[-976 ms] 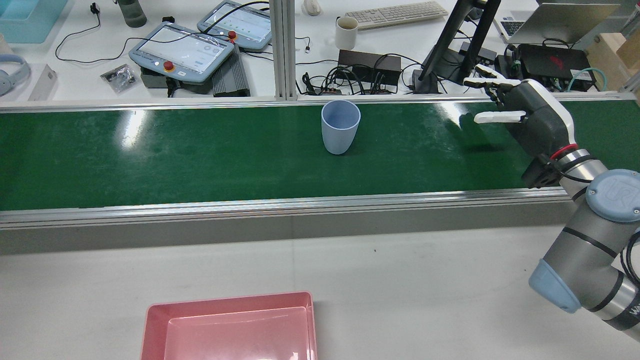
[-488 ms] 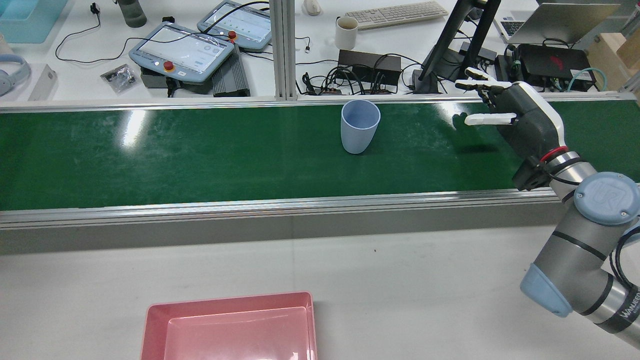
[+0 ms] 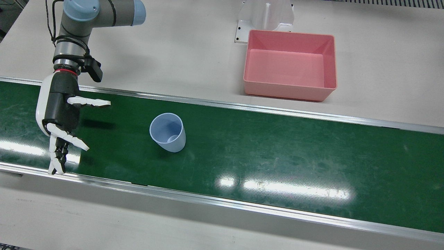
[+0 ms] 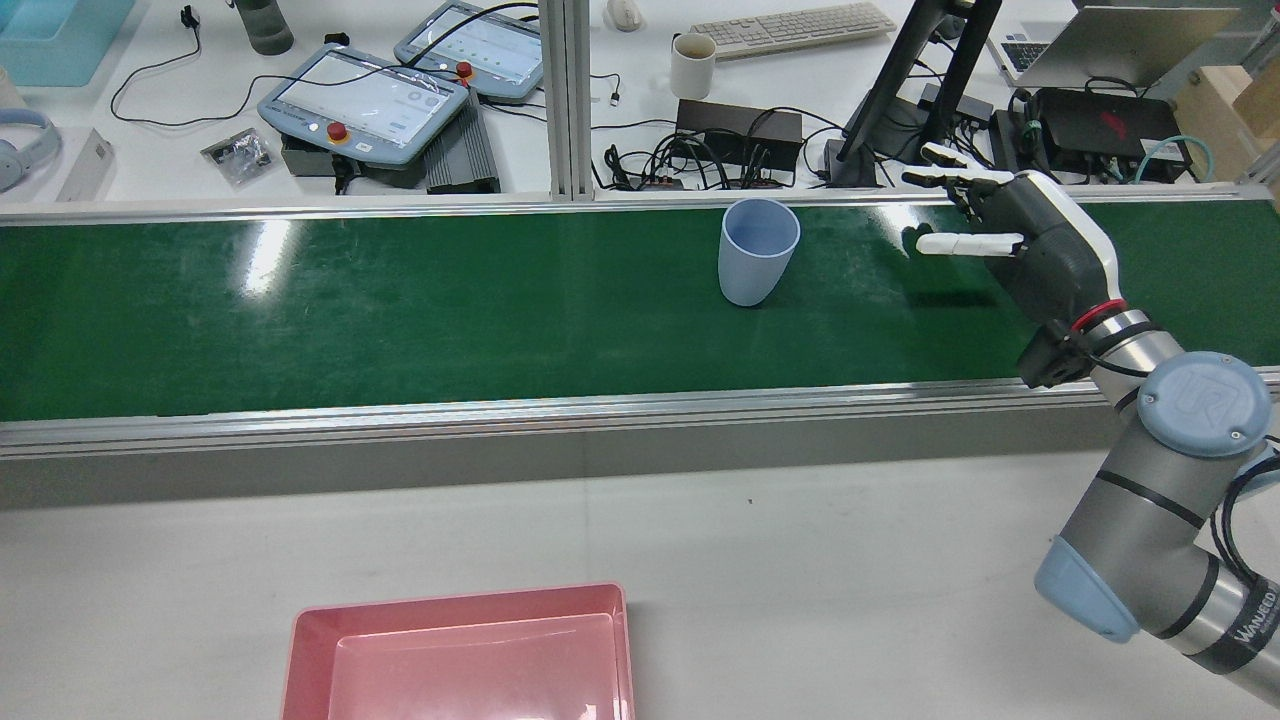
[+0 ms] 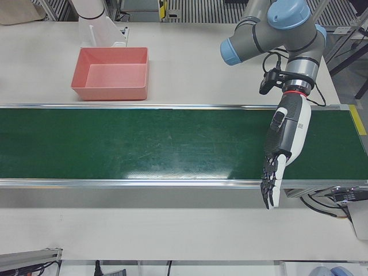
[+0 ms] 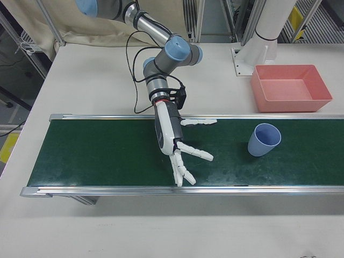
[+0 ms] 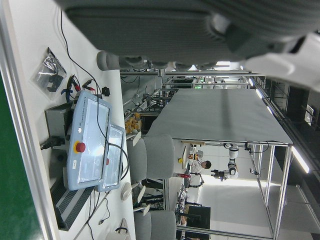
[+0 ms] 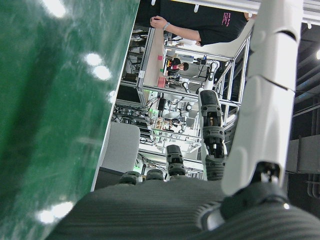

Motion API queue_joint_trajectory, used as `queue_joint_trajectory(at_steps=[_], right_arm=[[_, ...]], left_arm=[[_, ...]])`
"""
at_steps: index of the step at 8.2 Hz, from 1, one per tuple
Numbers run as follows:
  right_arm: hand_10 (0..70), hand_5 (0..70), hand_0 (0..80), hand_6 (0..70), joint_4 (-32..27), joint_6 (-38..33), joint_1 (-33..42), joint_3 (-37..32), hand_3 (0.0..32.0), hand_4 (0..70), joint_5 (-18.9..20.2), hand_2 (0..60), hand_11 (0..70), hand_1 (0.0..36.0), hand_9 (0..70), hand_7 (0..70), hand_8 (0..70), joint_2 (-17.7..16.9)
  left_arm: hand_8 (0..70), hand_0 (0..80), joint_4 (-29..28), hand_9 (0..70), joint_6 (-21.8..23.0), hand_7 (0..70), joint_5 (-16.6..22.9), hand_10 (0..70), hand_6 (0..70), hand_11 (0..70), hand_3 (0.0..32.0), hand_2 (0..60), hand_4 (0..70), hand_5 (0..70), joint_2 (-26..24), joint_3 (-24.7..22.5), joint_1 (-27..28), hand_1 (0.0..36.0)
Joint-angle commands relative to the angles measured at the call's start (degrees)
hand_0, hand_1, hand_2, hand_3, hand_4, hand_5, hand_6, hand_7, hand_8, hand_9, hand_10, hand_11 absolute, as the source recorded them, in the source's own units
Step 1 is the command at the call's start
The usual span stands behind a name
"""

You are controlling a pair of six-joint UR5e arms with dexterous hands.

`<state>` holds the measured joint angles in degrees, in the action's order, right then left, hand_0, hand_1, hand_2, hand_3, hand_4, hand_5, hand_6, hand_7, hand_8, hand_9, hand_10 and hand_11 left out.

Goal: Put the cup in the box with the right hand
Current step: 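Move the open right hand toward the approaching blue cup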

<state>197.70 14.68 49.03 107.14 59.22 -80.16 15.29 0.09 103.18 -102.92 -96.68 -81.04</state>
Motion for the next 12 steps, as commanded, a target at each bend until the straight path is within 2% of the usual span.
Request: queue_joint_trajectory(at_steps=[1,3,4,5,6,7,8,9,10,12], right_arm=[[1.1,4.3,56.2,4.8,0.0,-0.1,-0.4,0.1,0.0,31.7,-0.2,4.9,3.6,20.2,2.1,17.6,0.0,0.0],[1.1,4.2,55.5,4.7,0.0,-0.1,-0.5,0.3,0.0,30.1,-0.2,5.8,3.6,20.1,2.0,17.2,0.0,0.0],[0.9,4.1,54.6,4.4,0.1,-0.1,-0.7,0.5,0.0,27.2,-0.2,6.1,3.2,19.7,1.8,16.4,0.0,0.0],[0.8,4.6,55.9,2.5,0.1,-0.1,-0.9,0.6,4.6,20.0,-0.2,3.6,3.3,20.5,1.9,16.5,0.0,0.0],[0.6,4.7,56.0,1.8,0.1,-0.1,-1.3,0.7,11.6,17.0,-0.2,3.6,3.0,20.6,1.9,16.6,0.0,0.0],[0.6,4.9,56.6,0.9,0.1,-0.1,-1.7,0.8,21.2,14.0,-0.2,3.4,3.2,21.2,1.9,16.6,0.0,0.0],[0.6,5.1,57.1,0.4,0.1,-0.2,-1.8,0.7,26.6,12.7,-0.2,3.2,3.3,21.6,1.9,16.9,0.0,0.0],[0.5,5.0,56.5,0.4,0.1,-0.2,-2.0,0.7,27.0,12.7,-0.2,3.7,3.1,21.3,1.9,16.8,0.0,0.0],[0.5,4.9,56.1,0.5,0.1,-0.2,-2.4,0.6,24.6,13.1,-0.2,4.0,3.1,21.0,1.9,16.5,0.0,0.0],[0.6,4.8,55.6,0.8,0.1,-0.2,-2.9,0.6,22.6,13.5,-0.5,4.3,3.1,20.7,1.9,16.6,0.0,0.0]], left_arm=[[0.0,0.0,0.0,0.0,0.0,0.0,0.0,0.0,0.0,0.0,0.0,0.0,0.0,0.0,0.0,0.0,0.0,0.0],[0.0,0.0,0.0,0.0,0.0,0.0,0.0,0.0,0.0,0.0,0.0,0.0,0.0,0.0,0.0,0.0,0.0,0.0],[0.0,0.0,0.0,0.0,0.0,0.0,0.0,0.0,0.0,0.0,0.0,0.0,0.0,0.0,0.0,0.0,0.0,0.0],[0.0,0.0,0.0,0.0,0.0,0.0,0.1,0.0,0.0,0.0,0.0,0.0,0.0,0.0,0.0,0.0,-0.1,0.0],[0.0,0.0,0.0,0.0,0.0,0.0,0.1,0.0,0.0,0.0,0.0,0.0,0.0,0.0,0.0,0.0,0.0,0.0],[0.0,0.0,0.0,0.0,0.0,0.0,0.0,0.0,0.0,0.0,0.0,0.0,0.0,0.0,0.0,0.0,0.0,0.0],[0.0,0.0,0.0,0.0,0.0,0.0,0.0,0.0,0.0,0.0,0.0,0.0,0.0,0.0,0.0,0.0,0.0,0.0],[0.0,0.0,0.0,0.0,0.0,0.0,0.0,0.0,0.0,0.0,0.0,0.0,0.0,0.0,0.0,0.0,0.0,0.0],[0.0,0.0,0.0,0.0,0.0,0.0,0.1,0.0,0.0,0.0,0.0,0.0,0.0,0.0,0.0,0.0,0.0,0.0],[0.0,0.0,0.0,0.0,0.0,0.0,0.0,0.0,0.0,0.0,0.0,0.0,0.0,0.0,0.0,0.0,0.0,0.0]])
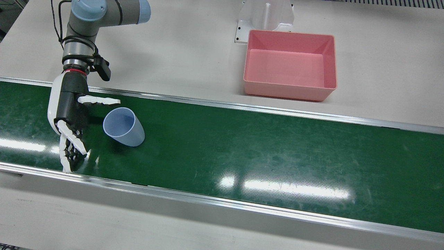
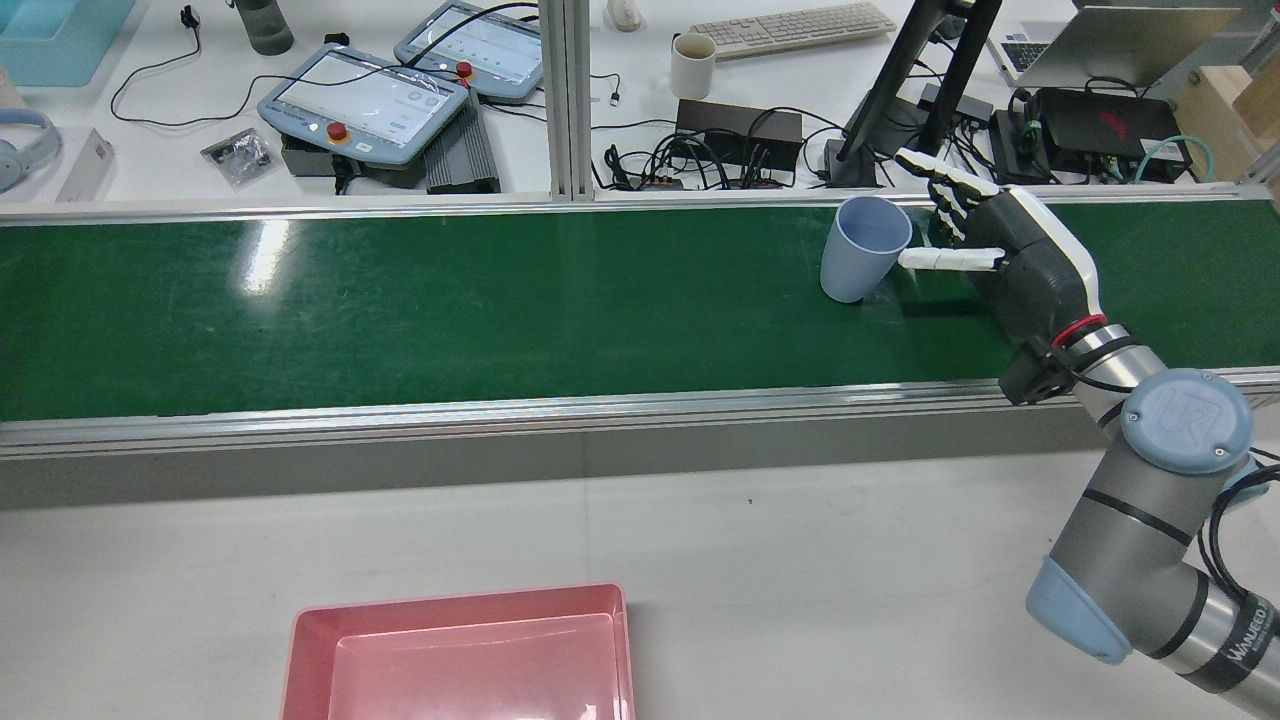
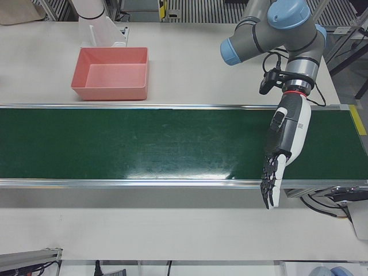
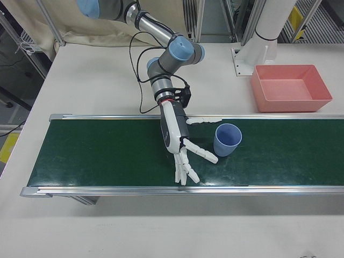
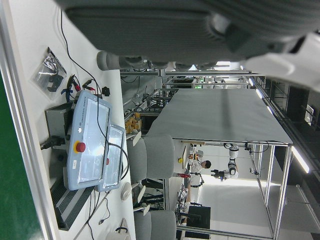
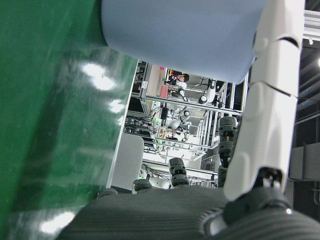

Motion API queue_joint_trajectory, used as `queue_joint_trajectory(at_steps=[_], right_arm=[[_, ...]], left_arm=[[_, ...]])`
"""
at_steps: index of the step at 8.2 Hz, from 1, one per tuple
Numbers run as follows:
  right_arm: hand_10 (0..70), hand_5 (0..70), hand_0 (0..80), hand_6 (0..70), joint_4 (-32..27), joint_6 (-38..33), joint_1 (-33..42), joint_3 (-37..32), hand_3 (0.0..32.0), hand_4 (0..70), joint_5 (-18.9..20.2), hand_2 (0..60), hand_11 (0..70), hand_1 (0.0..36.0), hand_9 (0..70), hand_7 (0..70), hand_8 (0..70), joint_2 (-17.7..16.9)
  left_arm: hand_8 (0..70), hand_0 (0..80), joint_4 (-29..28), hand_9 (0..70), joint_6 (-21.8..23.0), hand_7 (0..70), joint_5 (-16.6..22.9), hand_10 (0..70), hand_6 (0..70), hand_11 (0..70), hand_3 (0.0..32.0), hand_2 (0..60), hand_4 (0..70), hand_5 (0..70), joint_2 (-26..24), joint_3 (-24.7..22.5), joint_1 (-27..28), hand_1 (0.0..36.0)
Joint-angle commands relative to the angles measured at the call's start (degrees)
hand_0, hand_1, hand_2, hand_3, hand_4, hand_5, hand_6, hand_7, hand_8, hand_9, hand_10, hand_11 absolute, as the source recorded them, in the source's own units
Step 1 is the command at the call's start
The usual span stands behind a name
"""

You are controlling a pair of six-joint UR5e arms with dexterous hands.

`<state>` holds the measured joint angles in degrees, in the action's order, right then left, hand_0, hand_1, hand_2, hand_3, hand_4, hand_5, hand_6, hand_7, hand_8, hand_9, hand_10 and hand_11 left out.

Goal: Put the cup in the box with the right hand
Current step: 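Close the right hand fingers around the blue cup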

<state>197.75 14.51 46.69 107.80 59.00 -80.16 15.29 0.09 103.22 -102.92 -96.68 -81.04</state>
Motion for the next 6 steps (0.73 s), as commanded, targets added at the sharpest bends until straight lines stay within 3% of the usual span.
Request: queue_joint_trajectory(at_steps=[1,4,5,6], right_arm=[[0.6,4.8,55.7,0.9,0.0,0.0,-0.9,0.0,21.6,13.3,-0.5,4.3,3.2,20.6,1.9,16.7,0.0,0.0],[0.8,4.8,55.4,1.1,-0.4,0.0,-2.0,0.0,21.8,14.1,-1.2,4.6,3.4,20.3,2.1,17.6,0.0,0.0],[1.2,4.6,55.0,1.5,-0.4,0.0,-2.3,-0.2,19.2,16.9,-1.3,5.2,3.8,20.0,2.2,18.4,0.0,0.4],[1.8,4.3,53.7,2.6,-0.4,-0.1,-2.4,-0.2,10.2,23.1,-1.6,11.2,4.5,19.9,2.5,19.6,0.0,0.7]], left_arm=[[0.0,0.0,0.0,0.0,0.0,0.0,0.0,0.0,0.0,0.0,0.0,0.0,0.0,0.0,0.0,0.0,0.0,0.0],[0.0,0.0,0.0,0.0,0.0,0.0,0.0,0.0,0.0,0.0,0.0,0.0,0.0,0.0,0.0,0.0,0.0,0.0],[0.0,0.0,0.0,0.0,0.0,0.0,0.0,0.0,0.0,0.0,0.0,0.0,0.0,0.0,0.0,0.0,0.0,0.0],[0.0,0.0,0.0,0.0,0.0,0.0,0.0,0.0,0.0,0.0,0.0,0.0,0.0,0.0,0.0,0.0,0.0,0.0]])
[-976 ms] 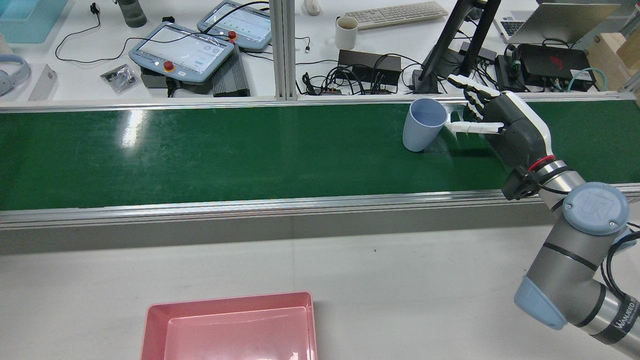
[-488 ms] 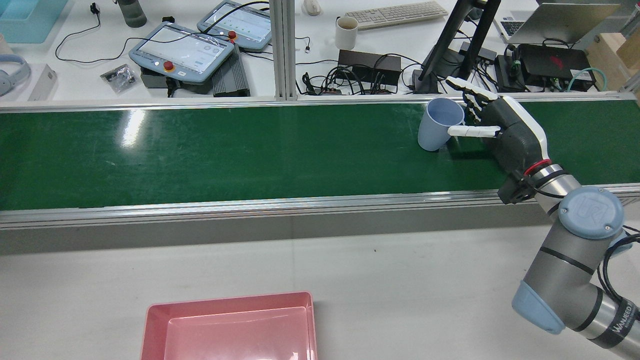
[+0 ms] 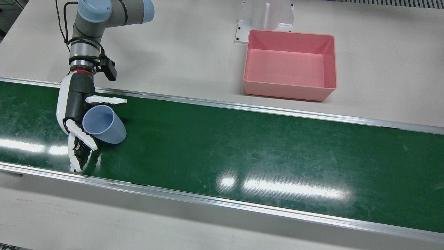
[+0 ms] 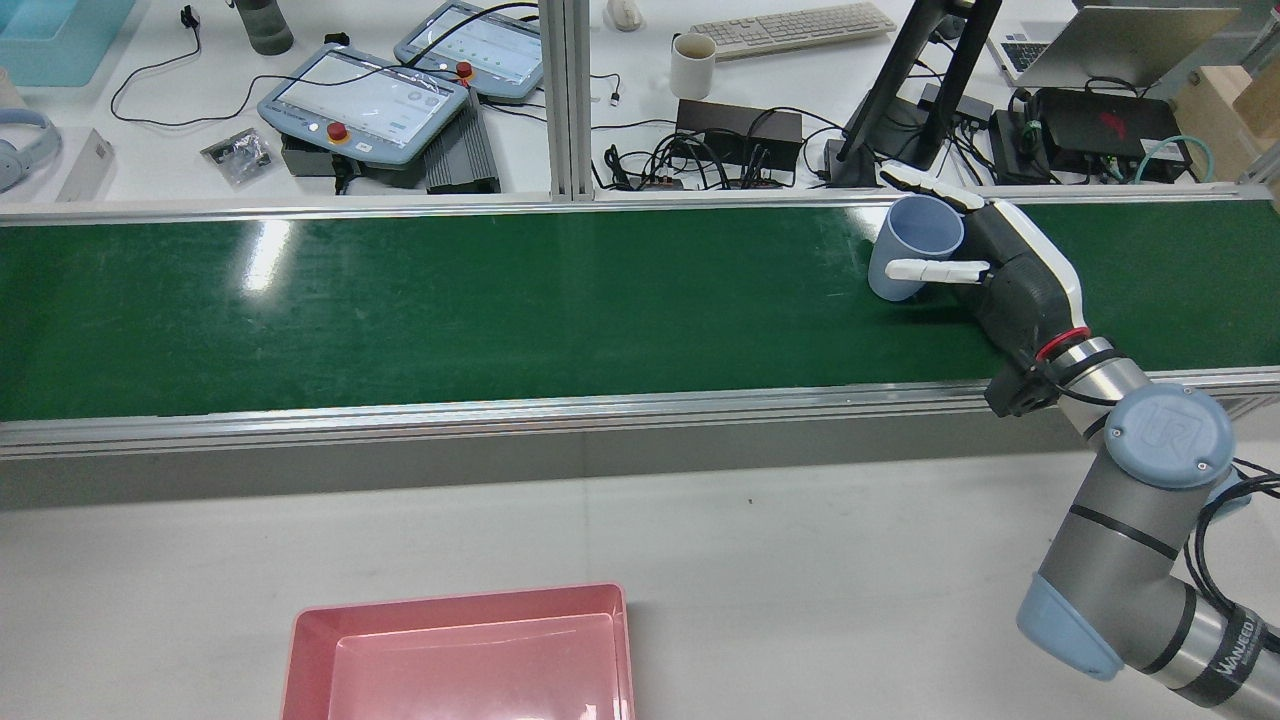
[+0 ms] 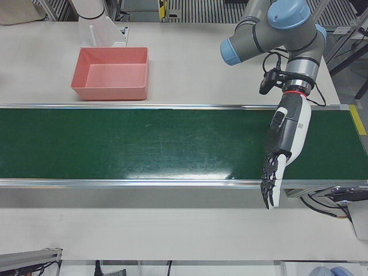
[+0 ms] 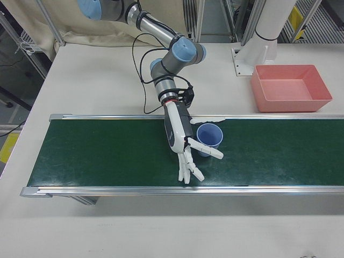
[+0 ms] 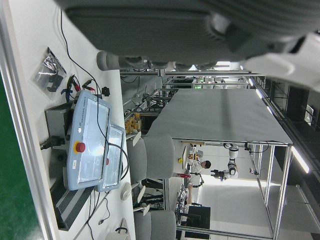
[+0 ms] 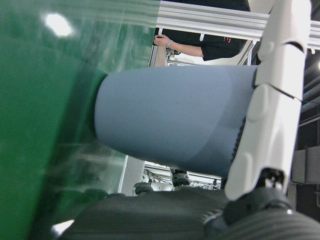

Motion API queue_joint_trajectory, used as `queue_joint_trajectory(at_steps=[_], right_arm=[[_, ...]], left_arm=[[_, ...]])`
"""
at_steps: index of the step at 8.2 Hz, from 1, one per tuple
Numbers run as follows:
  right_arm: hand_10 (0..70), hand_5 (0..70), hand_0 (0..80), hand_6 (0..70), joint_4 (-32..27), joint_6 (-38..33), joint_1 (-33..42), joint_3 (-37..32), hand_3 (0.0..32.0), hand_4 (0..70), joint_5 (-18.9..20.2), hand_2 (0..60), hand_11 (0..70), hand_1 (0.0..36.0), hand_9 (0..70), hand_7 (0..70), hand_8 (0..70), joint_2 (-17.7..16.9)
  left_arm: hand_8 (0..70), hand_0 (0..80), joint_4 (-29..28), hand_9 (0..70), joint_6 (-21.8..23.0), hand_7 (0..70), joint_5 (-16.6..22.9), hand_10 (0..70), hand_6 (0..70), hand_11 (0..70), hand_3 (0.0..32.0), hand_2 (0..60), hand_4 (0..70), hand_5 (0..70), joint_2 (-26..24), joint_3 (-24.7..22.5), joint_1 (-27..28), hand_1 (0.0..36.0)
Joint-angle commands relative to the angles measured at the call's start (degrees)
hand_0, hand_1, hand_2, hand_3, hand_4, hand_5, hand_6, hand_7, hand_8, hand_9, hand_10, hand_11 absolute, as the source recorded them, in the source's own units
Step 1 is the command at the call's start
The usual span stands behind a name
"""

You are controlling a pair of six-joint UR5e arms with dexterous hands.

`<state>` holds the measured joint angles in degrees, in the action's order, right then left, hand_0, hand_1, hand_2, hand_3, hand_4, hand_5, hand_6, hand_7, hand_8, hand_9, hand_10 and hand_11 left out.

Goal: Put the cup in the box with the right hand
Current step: 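Close the right hand fingers around the blue cup, then lift the blue cup off the belt and carry it over the pink tray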

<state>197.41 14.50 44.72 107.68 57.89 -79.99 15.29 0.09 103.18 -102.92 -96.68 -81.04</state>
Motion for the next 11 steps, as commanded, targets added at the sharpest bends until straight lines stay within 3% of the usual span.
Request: queue_joint_trajectory(at_steps=[1,2,3,4,5,6,7,8,9,11], right_arm=[[4.3,4.8,50.2,7.2,-0.1,-0.2,-0.4,0.7,0.0,32.3,-2.5,49.2,8.0,25.9,4.2,28.2,0.4,0.5],[12.3,7.7,47.5,17.2,0.3,0.0,-0.4,1.2,0.0,36.7,-2.5,60.0,19.3,29.1,39.4,69.3,20.8,0.5],[31.2,12.7,45.8,34.2,0.4,0.1,-0.5,1.0,0.0,47.1,-2.5,60.0,45.3,31.5,70.0,70.0,59.7,0.5],[45.8,15.5,45.7,43.2,0.4,-0.1,-0.6,1.8,0.0,56.9,-2.5,60.0,64.8,32.7,70.0,70.0,70.0,0.5],[51.5,17.8,46.9,45.6,0.3,0.2,-0.5,4.7,0.0,55.1,-2.5,60.0,70.0,35.0,70.0,70.0,70.0,0.5],[51.9,20.3,45.5,47.4,0.3,0.3,0.3,7.2,0.0,48.1,-3.1,60.0,70.0,28.7,70.0,70.0,70.0,0.5],[55.9,23.6,44.6,49.3,0.3,1.1,1.1,9.5,0.0,22.2,-3.6,60.0,70.0,25.9,70.0,70.0,70.0,0.5],[56.5,24.2,42.3,49.3,0.4,2.5,1.4,11.7,0.0,8.0,-3.6,60.0,70.0,25.7,70.0,70.0,70.0,0.5],[55.9,24.0,41.7,49.1,0.7,4.8,1.4,14.4,0.0,4.4,-3.6,60.0,70.0,24.8,70.0,70.0,70.0,0.6],[55.1,24.1,44.4,49.1,0.8,12.0,-2.1,21.0,0.0,6.8,-3.6,60.0,70.0,23.6,70.0,70.0,70.0,1.1]], left_arm=[[0.0,0.0,0.0,0.0,0.0,0.0,0.0,0.0,0.0,0.0,0.0,0.0,0.0,0.0,0.0,0.0,0.0,0.0],[0.0,0.0,0.0,0.0,0.0,0.0,0.0,0.0,0.0,0.0,0.0,0.0,0.0,0.0,0.0,0.0,0.0,0.0],[0.0,0.0,0.0,0.0,0.0,0.0,0.0,0.0,0.0,0.0,0.0,0.0,0.0,0.0,0.0,0.0,0.0,0.0],[0.0,0.0,0.0,0.0,0.0,0.0,0.0,0.0,0.0,0.0,0.0,0.0,0.0,0.0,0.0,0.0,0.0,0.0],[0.0,0.0,0.0,0.0,0.0,0.0,0.0,0.0,0.0,0.0,0.0,0.0,0.0,0.0,0.0,0.0,0.0,0.0],[0.0,0.0,0.0,0.0,0.0,0.0,0.0,0.0,0.0,0.0,0.0,0.0,0.0,0.0,0.0,0.0,0.0,0.0],[0.0,0.0,0.0,0.0,0.0,0.0,0.0,0.0,0.0,0.0,0.0,0.0,0.0,0.0,0.0,0.0,0.0,0.0],[0.0,0.0,0.0,0.0,0.0,0.0,0.1,0.0,0.0,0.0,0.0,0.0,0.0,0.0,0.0,0.0,0.0,0.0],[0.0,0.0,0.0,0.0,0.0,0.0,0.0,0.0,0.0,0.0,0.0,0.0,0.0,0.0,0.0,0.0,0.0,0.0],[0.0,0.0,0.0,0.0,0.0,0.0,0.0,0.0,0.0,0.0,0.0,0.0,0.0,0.0,0.0,0.0,0.0,0.0]])
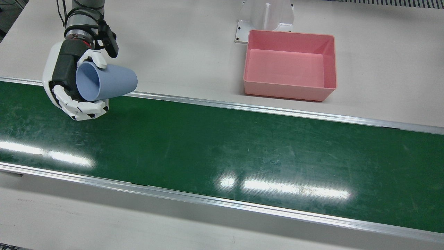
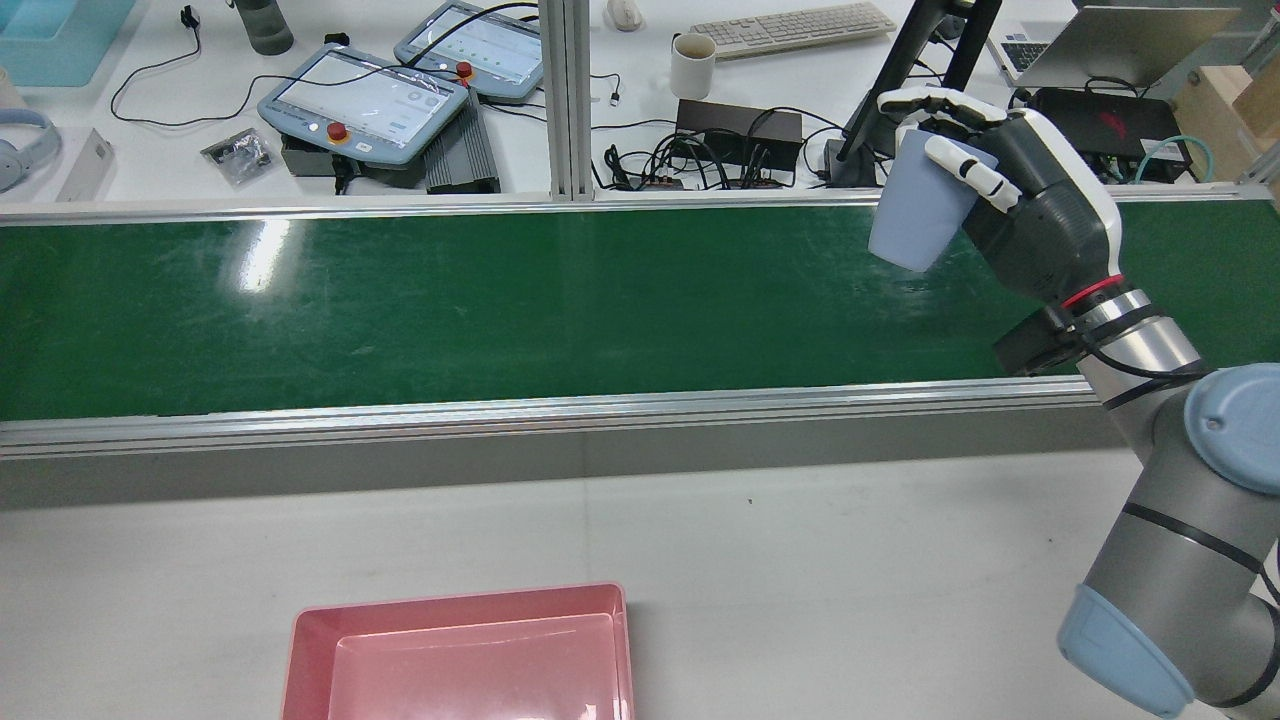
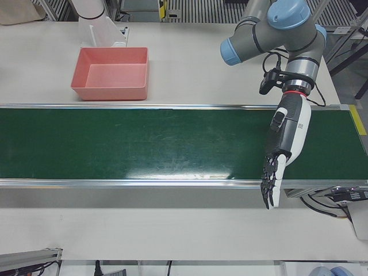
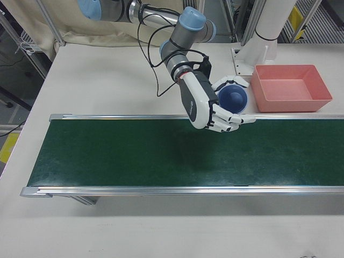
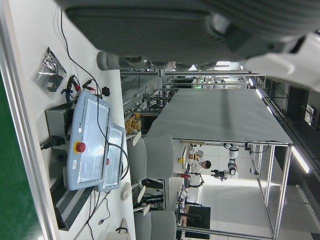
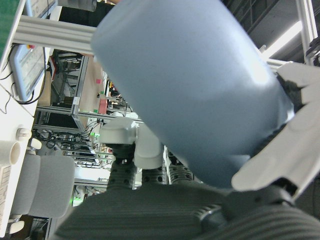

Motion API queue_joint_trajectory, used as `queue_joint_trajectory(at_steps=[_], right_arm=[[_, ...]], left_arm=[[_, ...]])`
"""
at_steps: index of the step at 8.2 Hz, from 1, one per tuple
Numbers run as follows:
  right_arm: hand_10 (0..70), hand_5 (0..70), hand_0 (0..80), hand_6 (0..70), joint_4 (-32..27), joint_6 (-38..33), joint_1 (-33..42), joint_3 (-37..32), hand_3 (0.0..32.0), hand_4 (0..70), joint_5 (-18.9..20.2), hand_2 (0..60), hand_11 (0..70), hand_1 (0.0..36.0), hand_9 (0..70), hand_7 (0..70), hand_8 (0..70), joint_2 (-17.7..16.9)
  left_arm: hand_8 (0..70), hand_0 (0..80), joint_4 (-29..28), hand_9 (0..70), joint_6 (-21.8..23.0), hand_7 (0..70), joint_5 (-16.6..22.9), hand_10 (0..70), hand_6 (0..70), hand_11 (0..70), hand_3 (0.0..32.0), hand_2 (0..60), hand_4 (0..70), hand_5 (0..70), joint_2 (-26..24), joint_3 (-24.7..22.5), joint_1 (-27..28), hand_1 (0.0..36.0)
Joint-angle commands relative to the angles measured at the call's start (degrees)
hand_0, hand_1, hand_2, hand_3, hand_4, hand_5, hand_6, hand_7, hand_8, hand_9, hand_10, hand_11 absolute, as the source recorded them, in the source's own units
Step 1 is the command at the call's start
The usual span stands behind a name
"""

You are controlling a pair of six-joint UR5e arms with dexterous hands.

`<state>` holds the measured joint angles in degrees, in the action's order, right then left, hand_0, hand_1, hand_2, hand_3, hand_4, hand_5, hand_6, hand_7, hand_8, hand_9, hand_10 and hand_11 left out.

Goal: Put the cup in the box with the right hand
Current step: 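Lift the blue cup off the belt and carry it over the pink tray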

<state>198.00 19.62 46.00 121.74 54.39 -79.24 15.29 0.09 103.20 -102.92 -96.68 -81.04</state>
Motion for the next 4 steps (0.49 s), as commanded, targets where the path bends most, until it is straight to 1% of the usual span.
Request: queue_joint_trajectory(at_steps=[1,3,4], right_arm=[[55.3,24.3,45.5,49.2,0.1,10.6,-8.0,9.3,0.0,7.4,-0.1,60.0,70.0,23.0,70.0,70.0,70.0,0.3],[53.5,23.7,45.1,48.7,0.1,17.6,-17.5,10.1,0.0,7.8,-0.3,60.0,70.0,22.6,70.0,70.0,70.0,2.3],[52.5,23.4,44.9,48.3,0.0,21.7,-20.9,10.0,0.0,7.7,-0.3,60.0,70.0,22.3,70.0,70.0,70.0,4.0]], left_arm=[[0.0,0.0,0.0,0.0,0.0,0.0,0.0,0.0,0.0,0.0,0.0,0.0,0.0,0.0,0.0,0.0,0.0,0.0],[0.0,0.0,0.0,0.0,0.0,0.0,0.0,0.0,0.0,0.0,0.0,0.0,0.0,0.0,0.0,0.0,0.0,0.0],[0.0,0.0,0.0,0.0,0.0,0.0,0.0,0.0,0.0,0.0,0.0,0.0,0.0,0.0,0.0,0.0,0.0,0.0]])
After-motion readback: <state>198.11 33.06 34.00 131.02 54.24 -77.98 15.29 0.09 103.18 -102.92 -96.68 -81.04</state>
